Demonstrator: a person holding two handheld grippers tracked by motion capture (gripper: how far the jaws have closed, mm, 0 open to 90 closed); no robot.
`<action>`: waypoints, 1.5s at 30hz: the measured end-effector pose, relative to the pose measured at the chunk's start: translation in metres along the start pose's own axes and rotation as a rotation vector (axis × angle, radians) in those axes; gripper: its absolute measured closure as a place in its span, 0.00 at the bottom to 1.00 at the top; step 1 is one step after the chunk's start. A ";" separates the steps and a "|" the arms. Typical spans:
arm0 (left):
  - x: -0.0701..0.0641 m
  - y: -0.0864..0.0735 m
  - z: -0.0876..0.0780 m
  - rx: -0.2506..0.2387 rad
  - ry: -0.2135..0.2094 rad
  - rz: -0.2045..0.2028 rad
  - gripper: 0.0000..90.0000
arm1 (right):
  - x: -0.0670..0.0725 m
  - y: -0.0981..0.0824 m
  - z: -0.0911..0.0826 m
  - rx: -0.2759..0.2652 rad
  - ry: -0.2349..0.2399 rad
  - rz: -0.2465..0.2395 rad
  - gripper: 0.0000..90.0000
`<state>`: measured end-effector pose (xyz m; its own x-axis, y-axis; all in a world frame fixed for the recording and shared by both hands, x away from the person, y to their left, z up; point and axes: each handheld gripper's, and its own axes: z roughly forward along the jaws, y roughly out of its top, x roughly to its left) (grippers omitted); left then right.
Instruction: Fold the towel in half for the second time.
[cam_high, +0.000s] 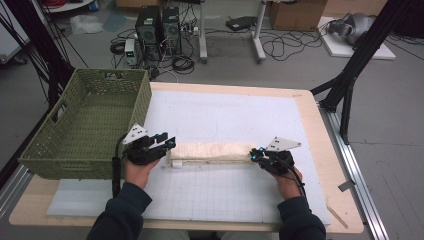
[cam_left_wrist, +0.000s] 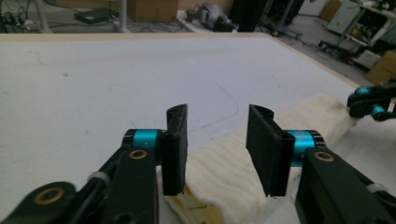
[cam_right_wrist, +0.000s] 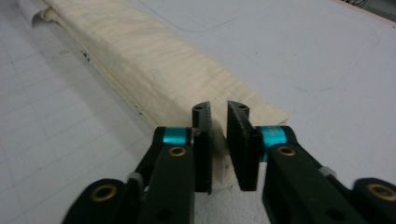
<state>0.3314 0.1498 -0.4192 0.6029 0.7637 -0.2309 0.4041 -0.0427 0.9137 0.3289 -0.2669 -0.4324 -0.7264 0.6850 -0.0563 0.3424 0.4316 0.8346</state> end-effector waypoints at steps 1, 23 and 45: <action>-0.001 -0.002 0.003 0.026 -0.004 0.010 0.70 | 0.000 0.001 -0.002 -0.016 0.005 0.000 0.79; -0.004 -0.022 0.033 0.274 0.085 0.166 0.90 | 0.011 0.009 0.030 0.112 -0.020 0.074 0.73; -0.006 -0.024 0.030 0.262 0.113 0.167 0.95 | 0.000 -0.004 0.009 0.087 -0.049 0.110 0.66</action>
<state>0.3384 0.1266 -0.4500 0.6016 0.7982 -0.0328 0.4777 -0.3264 0.8156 0.3330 -0.2634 -0.4405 -0.6527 0.7576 0.0043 0.4702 0.4006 0.7864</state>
